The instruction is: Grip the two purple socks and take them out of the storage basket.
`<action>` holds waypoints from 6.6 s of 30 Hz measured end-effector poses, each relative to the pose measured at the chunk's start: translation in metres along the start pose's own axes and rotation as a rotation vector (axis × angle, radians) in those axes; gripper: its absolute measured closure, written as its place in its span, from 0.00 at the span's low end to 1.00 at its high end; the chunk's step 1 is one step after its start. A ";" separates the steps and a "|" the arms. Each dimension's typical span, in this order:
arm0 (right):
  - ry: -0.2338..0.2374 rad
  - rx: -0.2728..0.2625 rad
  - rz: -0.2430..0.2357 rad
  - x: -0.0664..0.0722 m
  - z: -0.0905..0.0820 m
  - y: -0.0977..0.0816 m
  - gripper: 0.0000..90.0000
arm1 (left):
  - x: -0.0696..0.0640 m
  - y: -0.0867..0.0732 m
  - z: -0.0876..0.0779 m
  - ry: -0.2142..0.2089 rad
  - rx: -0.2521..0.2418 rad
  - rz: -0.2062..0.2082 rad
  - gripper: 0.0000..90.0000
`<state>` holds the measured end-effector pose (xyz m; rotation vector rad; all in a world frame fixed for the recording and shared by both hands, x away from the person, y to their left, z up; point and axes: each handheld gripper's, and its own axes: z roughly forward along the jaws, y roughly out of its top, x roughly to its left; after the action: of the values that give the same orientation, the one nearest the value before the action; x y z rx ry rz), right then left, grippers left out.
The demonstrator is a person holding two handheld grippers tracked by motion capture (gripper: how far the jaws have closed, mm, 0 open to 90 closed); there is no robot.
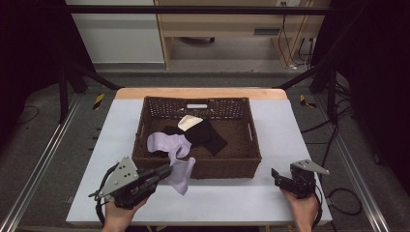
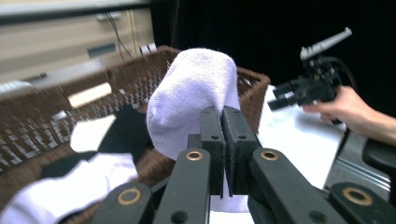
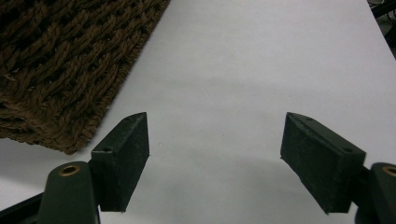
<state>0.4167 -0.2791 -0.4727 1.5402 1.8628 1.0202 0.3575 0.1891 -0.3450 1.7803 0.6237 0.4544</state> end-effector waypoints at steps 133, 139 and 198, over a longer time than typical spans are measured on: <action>0.005 0.016 -0.008 0.002 0.008 0.003 0.26 | 0.156 -0.026 0.190 0.408 0.946 -0.123 0.42; 0.005 0.018 -0.010 0.002 0.009 0.003 0.26 | 0.161 -0.030 0.192 0.368 0.969 -0.219 0.51; -0.003 0.026 -0.013 0.001 0.009 0.003 0.26 | 0.152 -0.011 0.166 0.404 0.599 -0.153 0.46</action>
<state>0.4249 -0.2754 -0.4756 1.5421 1.8880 0.9910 0.5729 0.1606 -0.4042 2.1939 1.2742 0.5663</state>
